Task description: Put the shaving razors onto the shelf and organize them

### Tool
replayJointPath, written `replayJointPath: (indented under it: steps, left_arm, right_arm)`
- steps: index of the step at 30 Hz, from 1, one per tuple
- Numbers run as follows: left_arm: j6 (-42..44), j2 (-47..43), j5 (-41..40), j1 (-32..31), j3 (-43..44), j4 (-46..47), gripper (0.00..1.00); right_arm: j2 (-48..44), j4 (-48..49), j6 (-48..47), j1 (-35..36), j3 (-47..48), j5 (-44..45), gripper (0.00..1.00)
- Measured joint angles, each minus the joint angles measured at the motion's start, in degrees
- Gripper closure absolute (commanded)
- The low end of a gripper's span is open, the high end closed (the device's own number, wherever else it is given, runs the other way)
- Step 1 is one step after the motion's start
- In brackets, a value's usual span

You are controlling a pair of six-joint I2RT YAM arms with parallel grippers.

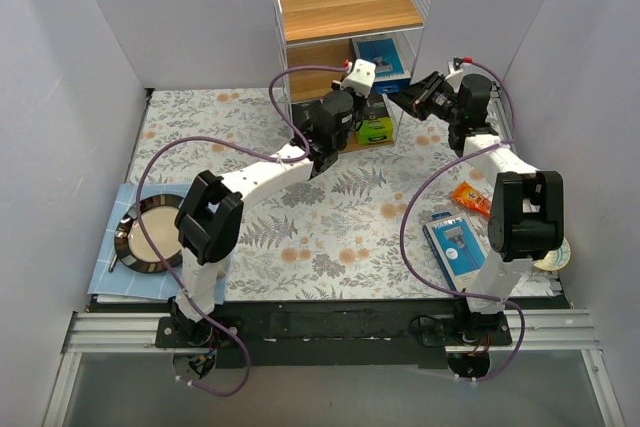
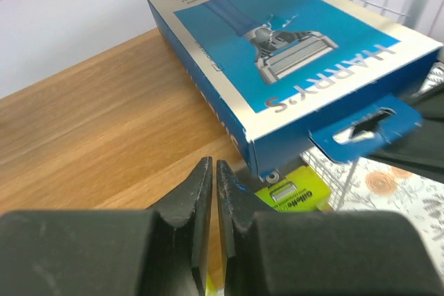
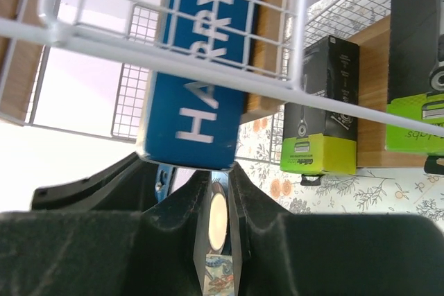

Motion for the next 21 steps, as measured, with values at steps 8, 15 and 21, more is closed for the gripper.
replayJointPath:
  steps: [8,15,21]
  left_arm:
    - [-0.09,-6.03,-0.31,-2.01,-4.55,-2.21,0.88]
    - [0.72,-13.66,5.6,-3.04,-10.82,-9.05,0.33]
    - [3.23,-24.83,24.76,-3.17,-17.77,-20.39,0.04]
  right_arm:
    - [1.33,-1.22,0.13,-0.15,1.38,0.35,0.69]
    - [-1.14,-5.53,-8.74,-2.6,-0.39,-3.63,0.26]
    - [-11.74,-31.45,-39.08,-10.27,-1.81,-7.28,0.01]
